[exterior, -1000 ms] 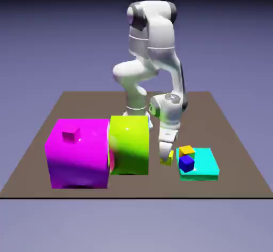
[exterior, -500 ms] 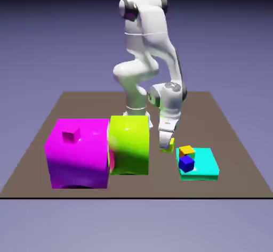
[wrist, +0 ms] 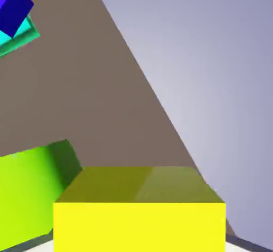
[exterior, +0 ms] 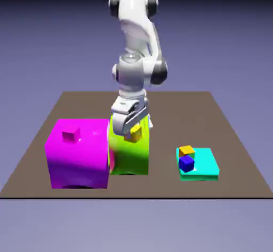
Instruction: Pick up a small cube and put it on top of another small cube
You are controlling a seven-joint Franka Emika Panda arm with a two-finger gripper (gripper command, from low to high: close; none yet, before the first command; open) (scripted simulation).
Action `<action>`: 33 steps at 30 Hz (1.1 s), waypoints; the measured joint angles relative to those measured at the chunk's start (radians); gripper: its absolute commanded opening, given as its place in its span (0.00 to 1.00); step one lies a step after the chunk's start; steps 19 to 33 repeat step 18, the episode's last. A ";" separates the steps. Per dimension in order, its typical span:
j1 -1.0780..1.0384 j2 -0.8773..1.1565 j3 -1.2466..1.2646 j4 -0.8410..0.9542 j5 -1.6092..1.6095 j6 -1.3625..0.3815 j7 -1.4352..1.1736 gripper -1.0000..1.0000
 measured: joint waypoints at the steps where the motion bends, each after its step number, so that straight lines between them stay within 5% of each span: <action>1: -0.003 -0.004 -0.036 0.033 -0.005 -0.035 -0.016 0.00; 11: 0.038 -0.011 -0.341 0.201 -0.077 -0.203 -0.093 0.00; 15: 0.020 0.084 -0.352 0.093 -0.004 -0.029 -0.149 0.00; 16: 0.019 0.088 -0.352 0.088 -0.001 -0.022 -0.151 1.00; 33: 0.019 0.088 -0.353 0.088 -0.002 -0.021 -0.150 1.00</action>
